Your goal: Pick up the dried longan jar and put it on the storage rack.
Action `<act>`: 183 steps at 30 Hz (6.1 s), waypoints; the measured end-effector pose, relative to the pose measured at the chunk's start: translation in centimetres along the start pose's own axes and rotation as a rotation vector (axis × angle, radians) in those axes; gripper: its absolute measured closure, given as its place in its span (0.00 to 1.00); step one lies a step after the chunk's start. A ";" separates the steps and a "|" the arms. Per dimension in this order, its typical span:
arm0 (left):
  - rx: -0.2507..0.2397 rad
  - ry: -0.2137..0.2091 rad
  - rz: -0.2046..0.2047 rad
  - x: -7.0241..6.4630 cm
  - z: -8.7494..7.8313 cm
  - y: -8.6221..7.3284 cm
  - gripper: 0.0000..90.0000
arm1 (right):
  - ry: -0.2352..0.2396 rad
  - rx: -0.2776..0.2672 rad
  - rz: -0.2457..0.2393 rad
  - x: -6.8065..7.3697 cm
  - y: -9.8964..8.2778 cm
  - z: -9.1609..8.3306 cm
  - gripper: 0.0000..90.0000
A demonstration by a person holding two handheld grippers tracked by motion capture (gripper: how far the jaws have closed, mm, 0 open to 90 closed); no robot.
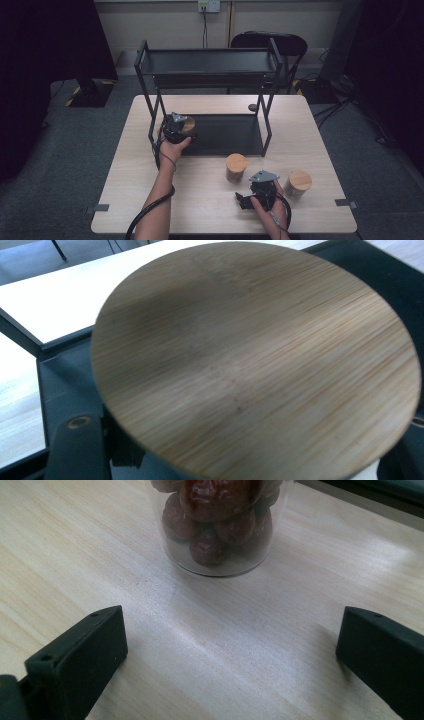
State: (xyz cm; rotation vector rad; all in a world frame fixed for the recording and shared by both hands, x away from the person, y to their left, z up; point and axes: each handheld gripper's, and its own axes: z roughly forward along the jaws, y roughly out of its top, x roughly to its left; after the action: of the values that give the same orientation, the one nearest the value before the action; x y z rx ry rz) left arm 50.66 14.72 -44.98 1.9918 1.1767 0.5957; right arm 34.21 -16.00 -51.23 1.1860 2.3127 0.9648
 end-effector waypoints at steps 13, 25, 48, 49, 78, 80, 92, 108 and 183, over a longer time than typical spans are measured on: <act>0.015 0.037 -0.017 0.5 1.4 -0.5 0.29 | 0.000 0.000 0.000 0.0 0.0 0.0 0.00; 0.016 0.056 -0.047 0.7 2.3 -0.7 0.29 | 0.000 0.000 0.000 0.0 0.0 0.0 0.00; 0.018 0.085 -0.097 1.7 2.6 -1.1 0.29 | -0.001 0.000 0.001 0.0 0.0 0.0 0.00; 0.017 0.088 -0.094 1.7 2.7 -1.1 0.29 | -0.001 0.000 0.000 0.0 0.0 0.0 0.00; 0.041 0.106 -0.145 1.8 2.4 -1.1 0.11 | -0.001 0.000 0.000 0.0 0.0 0.0 0.00; 0.032 0.107 -0.152 1.9 2.2 -1.0 0.10 | -0.001 0.000 0.000 0.0 0.0 0.0 0.00; 0.024 0.096 -0.165 1.6 1.4 -1.2 0.07 | -0.001 0.000 0.001 0.0 0.0 0.0 0.00; 0.022 0.093 -0.179 1.1 0.3 -2.0 0.07 | -0.001 0.000 0.001 0.0 0.0 0.0 0.00; -0.034 -0.115 -0.046 -2.6 -3.5 -5.8 0.07 | -0.001 0.000 0.001 0.0 0.0 0.0 0.00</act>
State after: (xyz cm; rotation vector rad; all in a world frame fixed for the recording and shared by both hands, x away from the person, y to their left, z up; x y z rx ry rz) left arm 43.86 15.48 -47.39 1.9386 1.1323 0.4681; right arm 34.19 -15.99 -51.23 1.1876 2.3114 0.9645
